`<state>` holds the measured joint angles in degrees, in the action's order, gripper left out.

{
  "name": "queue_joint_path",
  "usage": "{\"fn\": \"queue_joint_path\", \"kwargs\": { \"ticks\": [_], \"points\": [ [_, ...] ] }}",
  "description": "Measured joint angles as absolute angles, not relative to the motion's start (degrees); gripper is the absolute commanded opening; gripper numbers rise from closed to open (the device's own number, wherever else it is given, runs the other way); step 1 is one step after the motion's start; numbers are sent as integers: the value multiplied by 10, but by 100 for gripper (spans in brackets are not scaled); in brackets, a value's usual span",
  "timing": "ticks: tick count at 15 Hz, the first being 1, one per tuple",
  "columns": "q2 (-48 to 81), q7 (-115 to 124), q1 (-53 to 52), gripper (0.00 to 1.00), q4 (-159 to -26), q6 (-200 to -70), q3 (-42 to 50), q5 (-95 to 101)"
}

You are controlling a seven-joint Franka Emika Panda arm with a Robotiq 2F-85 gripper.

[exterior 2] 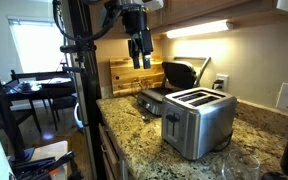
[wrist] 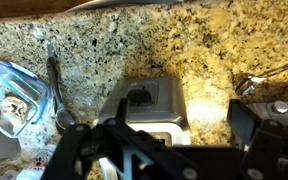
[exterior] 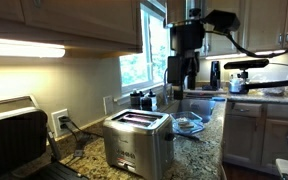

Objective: Push the lever on the bread toaster downwards

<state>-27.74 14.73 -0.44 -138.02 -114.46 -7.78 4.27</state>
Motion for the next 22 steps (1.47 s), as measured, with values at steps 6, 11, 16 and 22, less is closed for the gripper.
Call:
{"fn": "queue_joint_path", "kwargs": {
  "ticks": [6, 11, 16, 22],
  "points": [
    [-246, 99, -4, 100, -1407, -1153, -48, 43],
    [-246, 99, -5, 100, -1403, -1153, -50, 43],
    [-238, 98, -5, 100, -1413, -1190, -51, 43],
    [-192, 89, 0, 72, -1451, -1288, -41, 44]
  ]
}}
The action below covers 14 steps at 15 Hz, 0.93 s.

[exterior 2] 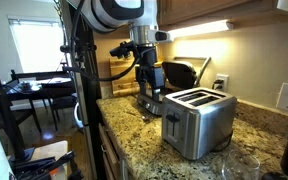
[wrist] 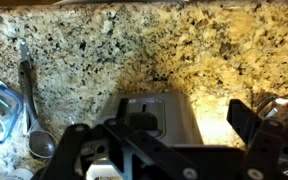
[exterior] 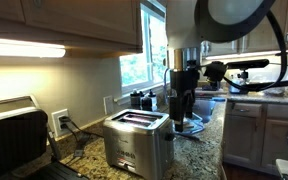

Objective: Push the lever on the bread toaster downwards

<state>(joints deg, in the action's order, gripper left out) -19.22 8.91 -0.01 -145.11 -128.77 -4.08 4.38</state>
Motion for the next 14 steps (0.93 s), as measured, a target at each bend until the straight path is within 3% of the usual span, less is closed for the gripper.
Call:
{"fn": "queue_joint_path", "kwargs": {
  "ticks": [10, 14],
  "points": [
    [-159, 31, 3, 7, -1471, -1372, 8, 39],
    [-118, 7, 3, 0, -1463, -1415, 16, 34]
  ]
}}
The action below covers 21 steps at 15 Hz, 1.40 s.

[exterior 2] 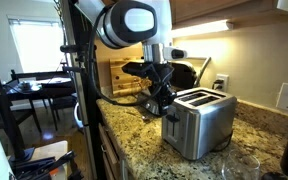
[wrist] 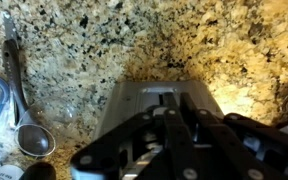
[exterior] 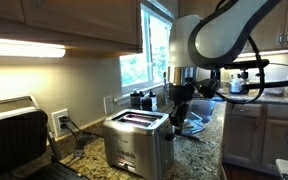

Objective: Push the lever on the bread toaster downwards

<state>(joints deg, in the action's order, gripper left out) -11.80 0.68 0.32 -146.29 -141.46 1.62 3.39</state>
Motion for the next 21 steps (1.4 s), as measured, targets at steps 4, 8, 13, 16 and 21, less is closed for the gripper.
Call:
{"fn": "queue_joint_path", "kwargs": {
  "ticks": [4, 8, 13, 16, 21],
  "points": [
    [-67, -14, 3, 4, -1438, -1450, 19, 33],
    [-48, -31, 3, 3, -1429, -1464, 20, 29],
    [-30, -64, 3, 3, -1431, -1467, 26, -12],
    [-4, -72, 3, 3, -1436, -1492, 27, -24],
    [23, -90, 4, 3, -1443, -1538, 26, -41]
  ]
}}
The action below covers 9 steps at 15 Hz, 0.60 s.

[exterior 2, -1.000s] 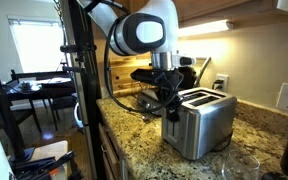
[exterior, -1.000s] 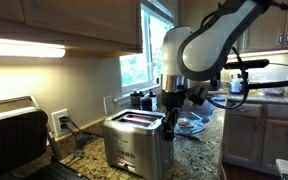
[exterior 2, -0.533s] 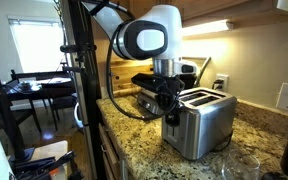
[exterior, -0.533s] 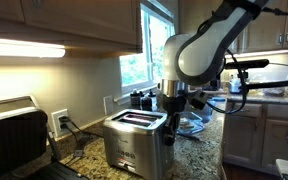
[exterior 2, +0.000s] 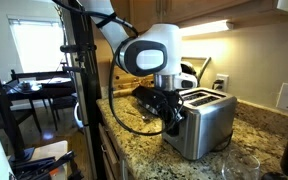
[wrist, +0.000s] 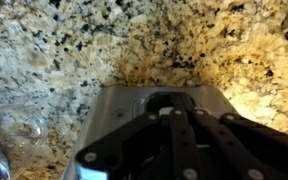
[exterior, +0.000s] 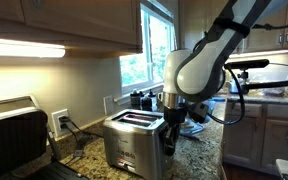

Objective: Push the lever on the bread toaster downwards

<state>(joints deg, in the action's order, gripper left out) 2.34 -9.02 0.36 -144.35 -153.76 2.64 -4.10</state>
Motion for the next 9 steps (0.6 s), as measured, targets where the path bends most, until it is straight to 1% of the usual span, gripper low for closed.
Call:
{"fn": "queue_joint_path", "kwargs": {
  "ticks": [6, 9],
  "points": [
    [19, -86, 3, 3, -1442, -1538, 21, -34],
    [7, -37, 1, 3, -1431, -1502, 13, 7]
  ]
}}
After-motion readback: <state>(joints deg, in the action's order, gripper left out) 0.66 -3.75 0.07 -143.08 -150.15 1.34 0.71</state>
